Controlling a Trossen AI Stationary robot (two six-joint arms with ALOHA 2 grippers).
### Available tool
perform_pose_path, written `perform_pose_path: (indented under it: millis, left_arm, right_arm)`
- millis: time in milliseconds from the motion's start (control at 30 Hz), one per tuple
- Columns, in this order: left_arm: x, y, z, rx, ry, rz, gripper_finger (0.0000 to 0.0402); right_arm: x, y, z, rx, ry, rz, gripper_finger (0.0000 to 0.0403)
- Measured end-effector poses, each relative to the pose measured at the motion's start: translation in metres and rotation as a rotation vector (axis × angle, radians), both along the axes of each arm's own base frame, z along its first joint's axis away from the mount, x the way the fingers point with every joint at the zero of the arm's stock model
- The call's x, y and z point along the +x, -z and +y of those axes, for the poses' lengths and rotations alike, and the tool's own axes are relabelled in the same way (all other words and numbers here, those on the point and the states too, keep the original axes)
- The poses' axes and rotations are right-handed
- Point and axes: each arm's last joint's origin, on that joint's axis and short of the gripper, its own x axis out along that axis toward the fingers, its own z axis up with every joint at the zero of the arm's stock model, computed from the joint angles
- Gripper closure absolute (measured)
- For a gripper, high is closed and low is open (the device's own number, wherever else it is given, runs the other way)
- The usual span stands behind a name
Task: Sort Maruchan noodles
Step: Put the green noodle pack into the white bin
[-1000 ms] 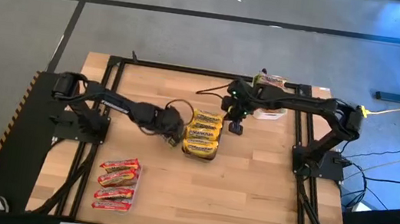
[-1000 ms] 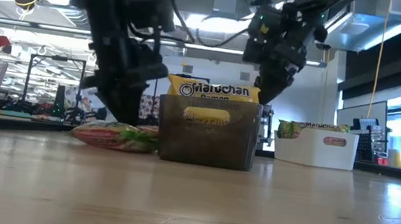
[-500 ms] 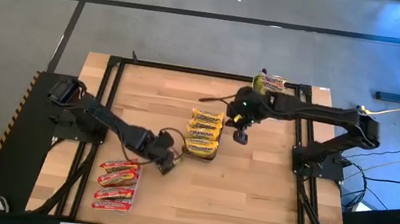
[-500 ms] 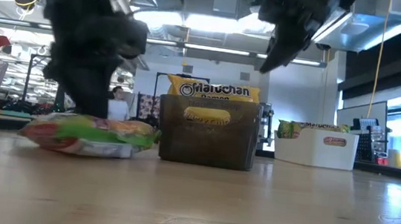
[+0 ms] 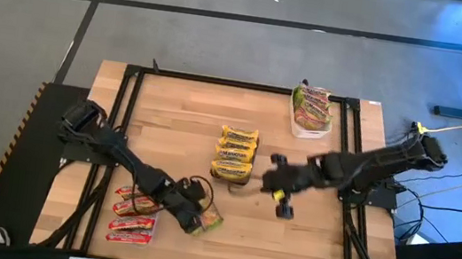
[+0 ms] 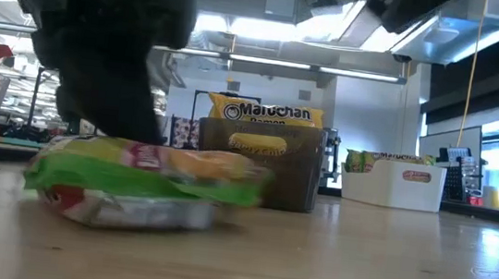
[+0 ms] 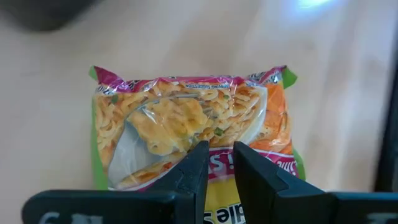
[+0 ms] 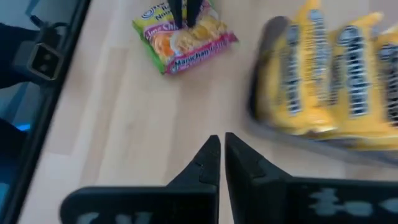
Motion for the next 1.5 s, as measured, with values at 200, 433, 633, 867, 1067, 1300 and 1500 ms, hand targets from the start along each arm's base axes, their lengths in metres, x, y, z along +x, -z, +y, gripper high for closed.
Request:
perform_pose_path:
  millis: [200,433,633,867,1067,1300,1500]
  left_arm:
    - [0.034,0.003,-0.025,0.044,0.102,-0.057,0.0331]
    - [0.082,0.003,-0.052,0.113,0.22,-0.113,0.0331]
    - [0.116,-0.004,-0.072,0.163,0.308,-0.176,0.0331]
    - [0.11,-0.053,-0.088,0.202,0.275,-0.136,0.0331]
    - [0.074,-0.048,-0.12,0.13,0.215,0.013,0.0331]
    - [0.058,-0.001,-0.131,0.163,0.118,0.085,0.0331]
    - [0.073,0.015,-0.112,0.276,0.013,0.05,0.0331]
  right_arm:
    - [-0.022,0.0,0.052,-0.035,0.013,-0.034,0.0401]
    - [-0.045,0.007,0.097,-0.059,0.08,-0.079,0.0401]
    - [-0.052,0.033,0.129,-0.089,0.105,-0.051,0.0401]
    - [-0.044,0.069,0.157,-0.076,0.171,-0.048,0.0398]
    - [-0.03,0.103,0.173,-0.043,0.162,-0.021,0.0338]
    - [-0.018,0.138,0.173,-0.092,0.168,0.061,0.0221]
    - [-0.012,0.153,0.18,-0.028,0.141,0.083,0.0175]
